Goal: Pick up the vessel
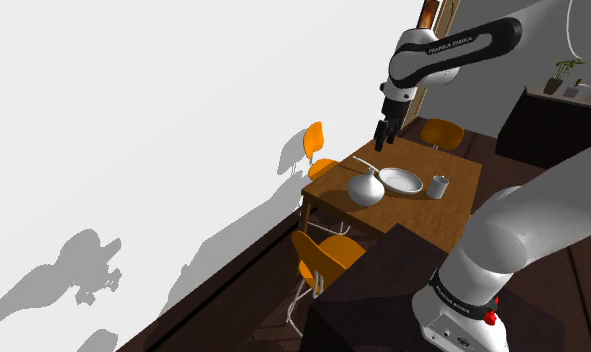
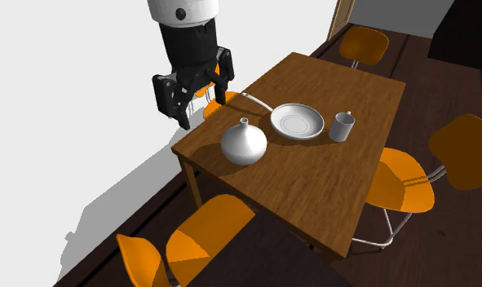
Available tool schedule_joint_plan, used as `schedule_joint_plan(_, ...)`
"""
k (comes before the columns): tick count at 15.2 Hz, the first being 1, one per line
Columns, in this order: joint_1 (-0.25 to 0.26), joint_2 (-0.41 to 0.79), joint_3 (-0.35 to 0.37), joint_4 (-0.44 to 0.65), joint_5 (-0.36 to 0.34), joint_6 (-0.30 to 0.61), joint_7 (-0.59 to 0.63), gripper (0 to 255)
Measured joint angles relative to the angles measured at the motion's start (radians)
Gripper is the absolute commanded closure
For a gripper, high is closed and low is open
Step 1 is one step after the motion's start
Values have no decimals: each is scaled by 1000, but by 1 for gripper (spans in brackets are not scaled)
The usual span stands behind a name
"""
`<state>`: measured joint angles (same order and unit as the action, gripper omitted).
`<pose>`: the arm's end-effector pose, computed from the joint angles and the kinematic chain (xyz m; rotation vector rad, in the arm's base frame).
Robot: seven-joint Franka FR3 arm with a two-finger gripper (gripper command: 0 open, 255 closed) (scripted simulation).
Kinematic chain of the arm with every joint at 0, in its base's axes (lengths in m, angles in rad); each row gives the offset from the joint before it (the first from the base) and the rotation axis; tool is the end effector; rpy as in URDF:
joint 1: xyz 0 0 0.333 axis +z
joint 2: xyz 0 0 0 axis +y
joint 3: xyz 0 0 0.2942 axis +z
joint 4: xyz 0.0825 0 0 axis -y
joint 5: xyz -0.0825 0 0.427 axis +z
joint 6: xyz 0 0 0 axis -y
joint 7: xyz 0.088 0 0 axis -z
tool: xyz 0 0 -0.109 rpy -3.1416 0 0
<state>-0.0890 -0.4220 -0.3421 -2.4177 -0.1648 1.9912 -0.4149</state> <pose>0.4216 -0.2034 0.4133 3.1364 0.1296 -0.0382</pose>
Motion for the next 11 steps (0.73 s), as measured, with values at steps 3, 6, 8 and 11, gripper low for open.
schedule_joint_plan(3,-3,103,-54,28,12,81,-68,0)
schedule_joint_plan(6,-6,211,-109,59,42,160,-149,0)
schedule_joint_plan(8,-5,291,-134,90,78,207,-201,0)
schedule_joint_plan(11,-12,413,-164,156,148,255,-290,0)
